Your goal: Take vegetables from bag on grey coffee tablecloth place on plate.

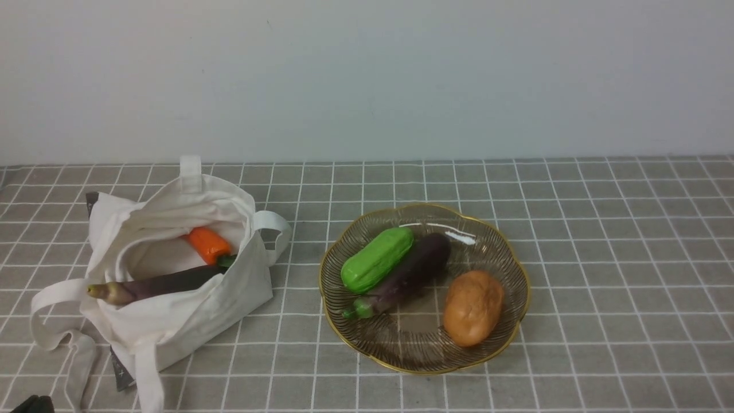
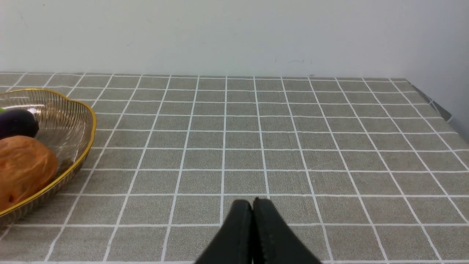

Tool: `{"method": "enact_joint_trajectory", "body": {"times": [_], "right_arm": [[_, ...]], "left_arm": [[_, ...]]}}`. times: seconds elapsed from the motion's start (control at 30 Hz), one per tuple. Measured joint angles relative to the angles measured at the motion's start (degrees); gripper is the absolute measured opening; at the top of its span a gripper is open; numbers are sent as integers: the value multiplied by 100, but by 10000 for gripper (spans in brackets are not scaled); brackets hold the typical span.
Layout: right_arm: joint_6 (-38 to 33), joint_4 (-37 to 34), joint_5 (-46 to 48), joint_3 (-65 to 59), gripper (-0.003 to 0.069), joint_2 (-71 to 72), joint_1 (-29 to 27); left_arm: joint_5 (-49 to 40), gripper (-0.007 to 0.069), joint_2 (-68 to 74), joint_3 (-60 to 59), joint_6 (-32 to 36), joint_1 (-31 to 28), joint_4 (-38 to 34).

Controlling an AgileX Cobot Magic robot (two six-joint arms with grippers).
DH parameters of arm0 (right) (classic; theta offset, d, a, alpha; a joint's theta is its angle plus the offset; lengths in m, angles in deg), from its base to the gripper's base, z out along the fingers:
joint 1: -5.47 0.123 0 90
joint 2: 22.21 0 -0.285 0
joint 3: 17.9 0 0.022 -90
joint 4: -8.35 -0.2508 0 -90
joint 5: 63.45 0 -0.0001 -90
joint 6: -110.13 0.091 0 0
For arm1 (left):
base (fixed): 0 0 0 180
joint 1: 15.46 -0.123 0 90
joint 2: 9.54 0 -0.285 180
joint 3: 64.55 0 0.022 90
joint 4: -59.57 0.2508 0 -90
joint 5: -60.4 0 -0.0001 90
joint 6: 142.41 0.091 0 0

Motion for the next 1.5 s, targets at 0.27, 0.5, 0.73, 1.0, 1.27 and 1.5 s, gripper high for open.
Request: {"method": "enact_joint_trajectory", "body": {"times": [0.27,0.5,0.73,1.0,1.27,1.5], "right_arm": [[0,0,0,0,-13,0,0],[0,0,0,0,-13,0,0],[0,0,0,0,-13,0,0],[0,0,0,0,-13,0,0],[0,0,0,0,-13,0,0],[0,0,0,0,-13,0,0]], "left_arm": [[-285,-5,0,-6,0,0,-6],[-287,-5,0,-6,0,0,-8],[-287,-5,0,-6,0,0,-13],[-292,-5,0,-6,0,0,-14],[-292,-5,0,-6,0,0,-14],[-292,-5,0,-6,0,0,-19]]}}
